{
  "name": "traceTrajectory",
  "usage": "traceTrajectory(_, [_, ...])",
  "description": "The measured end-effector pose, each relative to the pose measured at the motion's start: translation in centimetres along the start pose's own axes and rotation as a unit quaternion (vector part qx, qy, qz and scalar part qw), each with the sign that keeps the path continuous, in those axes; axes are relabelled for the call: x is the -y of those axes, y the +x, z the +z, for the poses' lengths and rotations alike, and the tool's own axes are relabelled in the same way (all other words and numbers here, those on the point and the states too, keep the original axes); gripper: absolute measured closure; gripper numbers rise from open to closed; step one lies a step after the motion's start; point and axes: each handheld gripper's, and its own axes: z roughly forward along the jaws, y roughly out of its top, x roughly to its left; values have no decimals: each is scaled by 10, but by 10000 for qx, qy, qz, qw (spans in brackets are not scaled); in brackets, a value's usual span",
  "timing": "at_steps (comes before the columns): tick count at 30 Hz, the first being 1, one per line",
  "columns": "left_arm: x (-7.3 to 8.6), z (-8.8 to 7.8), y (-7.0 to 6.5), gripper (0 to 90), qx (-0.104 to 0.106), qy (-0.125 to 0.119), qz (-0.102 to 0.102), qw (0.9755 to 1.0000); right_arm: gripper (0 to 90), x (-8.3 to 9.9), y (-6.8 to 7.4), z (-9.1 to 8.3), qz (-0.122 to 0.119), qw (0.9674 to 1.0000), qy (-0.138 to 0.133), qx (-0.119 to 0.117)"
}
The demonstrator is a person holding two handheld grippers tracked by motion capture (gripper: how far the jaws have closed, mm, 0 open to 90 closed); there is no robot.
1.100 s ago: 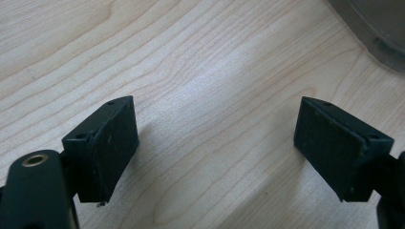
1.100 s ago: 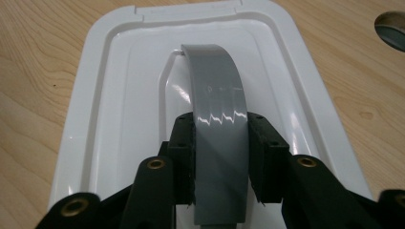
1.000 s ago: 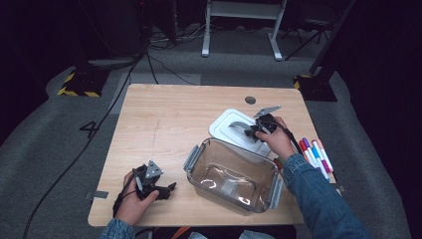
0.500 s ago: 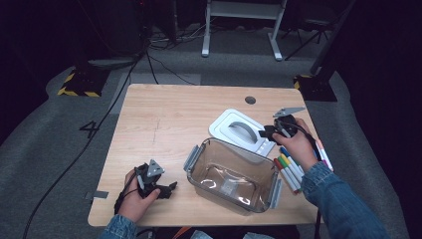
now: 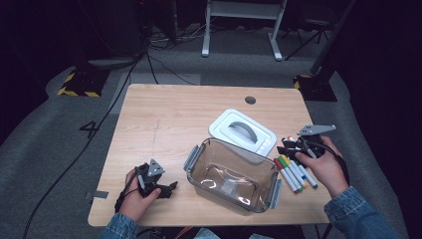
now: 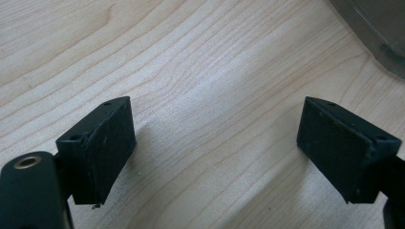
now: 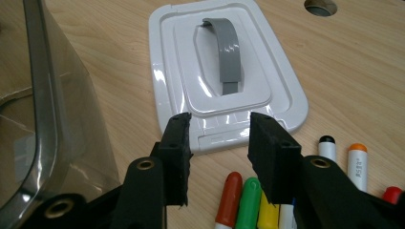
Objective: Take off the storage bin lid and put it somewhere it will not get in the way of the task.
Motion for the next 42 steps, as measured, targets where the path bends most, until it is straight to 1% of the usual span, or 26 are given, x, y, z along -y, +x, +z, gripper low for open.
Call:
traceTrajectory(1, [0, 0, 0, 134, 6, 1, -3, 10000, 595, 3, 1, -1, 2, 10000, -4, 34])
traceTrajectory(2, [0, 0, 0, 134, 6, 0, -3, 10000, 595, 7, 3, -3, 79, 9999, 108, 35])
traceTrajectory(4, [0, 0, 0, 133, 7, 1, -4, 10000, 585, 13, 4, -4, 177, 9998, 101, 28])
traceTrajectory(5, [0, 0, 0, 134, 8, 2, -2, 10000, 586, 16, 5, -4, 235, 9996, 146, 41])
traceTrajectory(8, [0, 1, -1, 133, 20, 2, -38, 10000, 602, 27, 7, -2, 201, 9996, 149, 122])
traceTrajectory(11, [0, 1, -1, 132, 25, -1, -60, 10000, 622, 37, 8, 3, 257, 9993, 242, 89])
traceTrajectory(15, [0, 1, -1, 132, 27, -2, -53, 10000, 638, 47, 10, 10, 266, 9987, 438, 79])
traceTrajectory(16, [0, 1, -1, 133, 26, -2, -54, 10000, 640, 51, 10, 13, 193, 9985, 507, 109])
traceTrajectory(17, [0, 1, -1, 133, 11, 4, -38, 10000, 647, 53, 10, 15, 182, 9982, 551, 126])
traceTrajectory(20, [0, 0, 0, 136, -2, 16, 12, 10000, 667, 66, 10, 22, 229, 9969, 736, 169])
traceTrajectory(21, [0, 0, -1, 136, 0, 2, -5, 10000, 663, 70, 10, 24, 252, 9968, 741, 159])
traceTrajectory(22, [0, 0, -1, 136, 0, 2, -5, 10000, 663, 70, 10, 24, 252, 9968, 741, 159])
traceTrajectory(24, [0, 0, -1, 136, 8, 2, -29, 10000, 663, 77, 12, 25, 321, 9966, 743, 125])
traceTrajectory(25, [0, 0, -2, 136, 9, -2, -32, 10000, 664, 78, 12, 26, 333, 9964, 775, 128])
traceTrajectory(27, [0, 0, -1, 136, 11, -1, -32, 10000, 662, 81, 14, 26, 372, 9971, 651, 141])
traceTrajectory(29, [0, 0, -1, 136, 6, 4, -8, 10000, 667, 82, 14, 25, 340, 9970, 672, 197])
traceTrajectory(31, [0, 0, -1, 136, 14, -1, -35, 10000, 667, 82, 15, 24, 312, 9968, 683, 258])
traceTrajectory(33, [0, 0, -1, 136, 12, 9, 0, 10000, 672, 83, 15, 24, 308, 9968, 663, 324])
traceTrajectory(38, [0, 0, -1, 134, 22, 5, -10, 10000, 686, 83, 16, 25, 299, 9964, 646, 465])
traceTrajectory(39, [0, 0, -1, 134, 22, 5, -10, 10000, 688, 83, 16, 25, 295, 9959, 682, 516])
traceTrajectory(40, [0, 0, -1, 134, 21, 5, -10, 10000, 693, 84, 16, 25, 301, 9952, 770, 519])
traceTrajectory(42, [0, 0, -1, 134, 22, 5, -11, 10000, 695, 86, 16, 28, 300, 9948, 835, 494])
